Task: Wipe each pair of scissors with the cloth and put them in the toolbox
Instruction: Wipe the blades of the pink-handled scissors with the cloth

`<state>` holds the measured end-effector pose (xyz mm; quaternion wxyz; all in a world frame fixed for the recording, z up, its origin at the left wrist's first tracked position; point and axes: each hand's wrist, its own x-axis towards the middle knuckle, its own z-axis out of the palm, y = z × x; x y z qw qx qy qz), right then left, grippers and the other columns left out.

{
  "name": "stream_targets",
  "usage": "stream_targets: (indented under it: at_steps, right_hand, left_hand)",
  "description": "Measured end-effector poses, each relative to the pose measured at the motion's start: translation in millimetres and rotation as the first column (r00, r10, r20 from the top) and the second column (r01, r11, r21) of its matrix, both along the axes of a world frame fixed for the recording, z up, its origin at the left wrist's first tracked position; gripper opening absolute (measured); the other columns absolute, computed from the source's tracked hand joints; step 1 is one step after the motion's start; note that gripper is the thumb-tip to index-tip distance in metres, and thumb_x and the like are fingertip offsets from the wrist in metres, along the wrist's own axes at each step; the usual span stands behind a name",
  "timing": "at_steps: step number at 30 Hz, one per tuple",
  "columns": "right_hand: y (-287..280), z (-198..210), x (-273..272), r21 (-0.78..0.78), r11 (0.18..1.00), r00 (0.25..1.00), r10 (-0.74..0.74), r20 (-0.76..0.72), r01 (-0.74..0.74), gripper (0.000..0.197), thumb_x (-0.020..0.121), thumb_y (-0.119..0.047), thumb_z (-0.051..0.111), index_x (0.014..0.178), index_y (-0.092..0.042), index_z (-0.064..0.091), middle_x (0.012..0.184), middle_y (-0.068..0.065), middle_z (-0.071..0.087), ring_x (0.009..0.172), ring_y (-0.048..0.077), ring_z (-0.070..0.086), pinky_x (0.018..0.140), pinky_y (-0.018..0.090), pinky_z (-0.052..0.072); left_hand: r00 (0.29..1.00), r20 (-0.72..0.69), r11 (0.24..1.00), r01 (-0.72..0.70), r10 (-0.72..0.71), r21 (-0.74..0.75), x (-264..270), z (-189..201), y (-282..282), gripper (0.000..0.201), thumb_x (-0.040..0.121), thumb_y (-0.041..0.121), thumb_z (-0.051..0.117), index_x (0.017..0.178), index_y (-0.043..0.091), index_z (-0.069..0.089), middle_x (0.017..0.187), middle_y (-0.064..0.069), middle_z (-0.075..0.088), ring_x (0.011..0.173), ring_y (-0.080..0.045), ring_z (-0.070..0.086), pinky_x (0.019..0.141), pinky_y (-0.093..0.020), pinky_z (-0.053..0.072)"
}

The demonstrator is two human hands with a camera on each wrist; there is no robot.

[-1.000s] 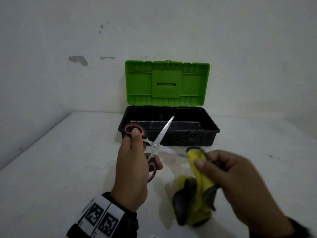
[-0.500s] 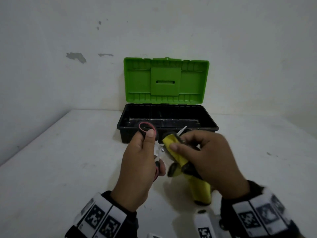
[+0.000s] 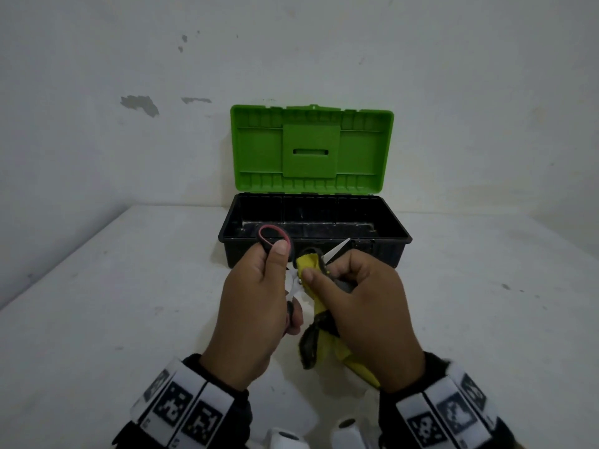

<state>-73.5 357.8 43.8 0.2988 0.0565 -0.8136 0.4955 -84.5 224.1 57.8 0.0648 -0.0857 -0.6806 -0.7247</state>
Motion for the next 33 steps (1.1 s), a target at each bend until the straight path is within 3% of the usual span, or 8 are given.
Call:
stream_targets:
  at_steps: [5, 10, 14, 18, 23, 26, 31, 33]
  right_hand:
    - [6, 0, -8, -0.029, 0.998, 0.998, -0.059, -0.029, 0.058, 0.031, 0.081, -0.030, 0.080, 0.064, -0.013, 0.060, 0.060, 0.001, 0.060, 0.056, 0.015, 0.055, 0.050, 0.018, 0.044]
    - [0, 1, -1, -0.028, 1.000, 1.000, -0.010, -0.018, 0.009, 0.031, 0.080, -0.029, 0.081, 0.065, -0.010, 0.061, 0.059, 0.000, 0.059, 0.056, 0.014, 0.054, 0.050, 0.015, 0.042]
    - [13, 0, -12, -0.083, 0.991, 0.994, -0.110, -0.030, 0.107, 0.040, 0.082, -0.032, 0.079, 0.061, -0.009, 0.055, 0.056, 0.002, 0.054, 0.052, 0.008, 0.047, 0.050, 0.015, 0.038]
    - [8, 1, -5, -0.031, 0.998, 0.998, -0.047, -0.029, 0.046, 0.038, 0.082, -0.031, 0.079, 0.063, -0.007, 0.057, 0.058, 0.005, 0.056, 0.053, 0.015, 0.051, 0.050, 0.019, 0.042]
    - [19, 7, -11, -0.119, 0.990, 0.997, -0.080, -0.013, 0.078, 0.042, 0.083, -0.032, 0.078, 0.062, -0.004, 0.056, 0.056, 0.008, 0.056, 0.048, 0.006, 0.045, 0.049, 0.016, 0.040]
    - [9, 6, -2, -0.109, 0.994, 1.000, -0.019, -0.015, 0.017, 0.040, 0.084, -0.029, 0.077, 0.063, -0.002, 0.056, 0.058, 0.012, 0.057, 0.048, 0.010, 0.048, 0.048, 0.015, 0.041]
    - [19, 10, -7, -0.180, 0.982, 0.998, -0.057, -0.019, 0.052, 0.040, 0.083, -0.030, 0.078, 0.063, -0.003, 0.055, 0.052, -0.001, 0.051, 0.045, 0.004, 0.045, 0.047, 0.012, 0.038]
    - [16, 8, -6, -0.165, 0.985, 0.998, -0.050, -0.032, 0.044, 0.041, 0.084, -0.031, 0.077, 0.063, -0.004, 0.055, 0.054, 0.003, 0.053, 0.048, 0.009, 0.050, 0.048, 0.019, 0.045]
  left_hand:
    - [1.000, 0.013, 1.000, 0.013, -0.013, -0.002, 0, 0, -1, 0.031, 0.102, 0.035, 0.041, 0.086, 0.011, 0.052, 0.046, 0.007, 0.040, 0.039, -0.025, 0.045, 0.041, -0.030, 0.043]
    - [1.000, 0.001, 1.000, 0.003, -0.003, 0.007, -2, -1, -4, 0.037, 0.102, 0.035, 0.041, 0.078, 0.007, 0.043, 0.050, 0.004, 0.034, 0.037, -0.024, 0.043, 0.040, -0.029, 0.040]
    - [1.000, -0.005, 0.999, 0.031, -0.031, -0.022, -3, -4, -5, 0.037, 0.102, 0.034, 0.040, 0.098, -0.001, 0.050, 0.048, 0.002, 0.032, 0.037, -0.023, 0.044, 0.041, -0.029, 0.041]
    - [1.000, -0.016, 1.000, 0.024, -0.024, -0.016, -4, -4, -8, 0.038, 0.102, 0.034, 0.040, 0.080, 0.004, 0.042, 0.052, -0.001, 0.030, 0.036, -0.023, 0.042, 0.041, -0.029, 0.039]
    - [0.999, -0.030, 0.999, 0.033, -0.034, -0.043, -5, -2, -9, 0.040, 0.102, 0.034, 0.039, 0.089, -0.003, 0.044, 0.049, 0.001, 0.030, 0.037, -0.023, 0.043, 0.040, -0.029, 0.040]
    - [0.999, -0.038, 0.999, 0.026, -0.027, -0.023, -4, -2, -11, 0.037, 0.102, 0.034, 0.039, 0.080, 0.004, 0.042, 0.051, -0.002, 0.028, 0.036, -0.023, 0.042, 0.042, -0.030, 0.038]
    - [0.999, -0.036, 0.999, 0.040, -0.041, -0.023, -3, -3, -11, 0.039, 0.102, 0.033, 0.039, 0.090, -0.004, 0.046, 0.048, 0.005, 0.028, 0.035, -0.023, 0.042, 0.041, -0.028, 0.039]
    - [0.999, -0.038, 0.999, 0.033, -0.034, -0.021, -2, -2, -11, 0.038, 0.102, 0.034, 0.039, 0.086, 0.001, 0.049, 0.047, 0.004, 0.029, 0.035, -0.023, 0.042, 0.042, -0.030, 0.039]
